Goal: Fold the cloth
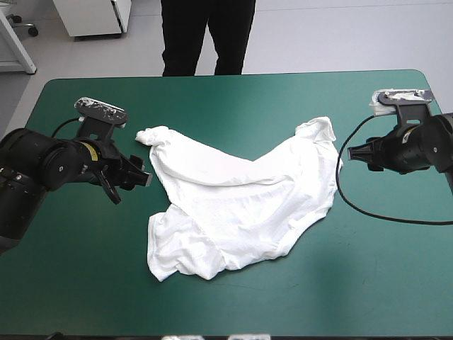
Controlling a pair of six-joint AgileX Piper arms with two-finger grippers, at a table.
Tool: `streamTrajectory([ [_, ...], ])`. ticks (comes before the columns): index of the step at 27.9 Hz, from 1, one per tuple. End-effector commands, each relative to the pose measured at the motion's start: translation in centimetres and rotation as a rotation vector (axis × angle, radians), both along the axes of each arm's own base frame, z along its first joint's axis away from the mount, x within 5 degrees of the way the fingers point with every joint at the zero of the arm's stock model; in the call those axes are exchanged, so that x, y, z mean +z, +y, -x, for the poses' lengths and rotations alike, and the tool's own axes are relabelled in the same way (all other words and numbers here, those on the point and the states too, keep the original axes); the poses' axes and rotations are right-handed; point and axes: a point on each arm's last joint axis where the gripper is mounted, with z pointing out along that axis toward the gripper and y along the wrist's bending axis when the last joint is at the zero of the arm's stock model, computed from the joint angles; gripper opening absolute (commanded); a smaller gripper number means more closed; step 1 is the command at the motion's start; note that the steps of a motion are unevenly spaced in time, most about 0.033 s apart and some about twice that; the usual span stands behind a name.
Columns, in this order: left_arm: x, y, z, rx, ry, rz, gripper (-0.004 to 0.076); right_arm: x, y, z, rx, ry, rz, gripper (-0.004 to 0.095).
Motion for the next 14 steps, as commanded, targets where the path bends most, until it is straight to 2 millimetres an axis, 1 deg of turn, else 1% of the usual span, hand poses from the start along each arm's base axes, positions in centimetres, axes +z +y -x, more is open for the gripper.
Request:
streamTrajectory([
  [1, 0.4, -0.8, 1.5, -0.038, 0.062, 0.118, 0.0476, 1.1, -0.4, 0.6, -0.015, -0.066, 0.003, 0.0509],
  [2, 0.0, -1.1, 1.6, -0.05, 0.089, 0.139, 0.0468, 1.0, -0.4, 0.6, -0.018, -0.064, 0.001, 0.0509],
  [5, -2.2, -1.7, 1.8, -0.067, 0.181, 0.145, 0.0449, 1.1, -0.4, 0.6, -0.022, -0.073, -0.003, 0.0509],
  [7, -3.9, -2.3, 2.0, -0.088, 0.221, 0.117, 0.0447, 1.1, -0.4, 0.5, -0.023, -0.079, -0.006, 0.0509],
  [8, -5.4, -2.7, 2.3, -0.105, 0.251, 0.079, 0.0447, 1.1, -0.4, 0.5, -0.023, -0.08, -0.006, 0.0509],
  [14, -9.2, -4.5, 3.8, -0.098, 0.311, 0.01, 0.0447, 1.1, -0.4, 0.5, -0.023, -0.08, -0.006, 0.0509],
])
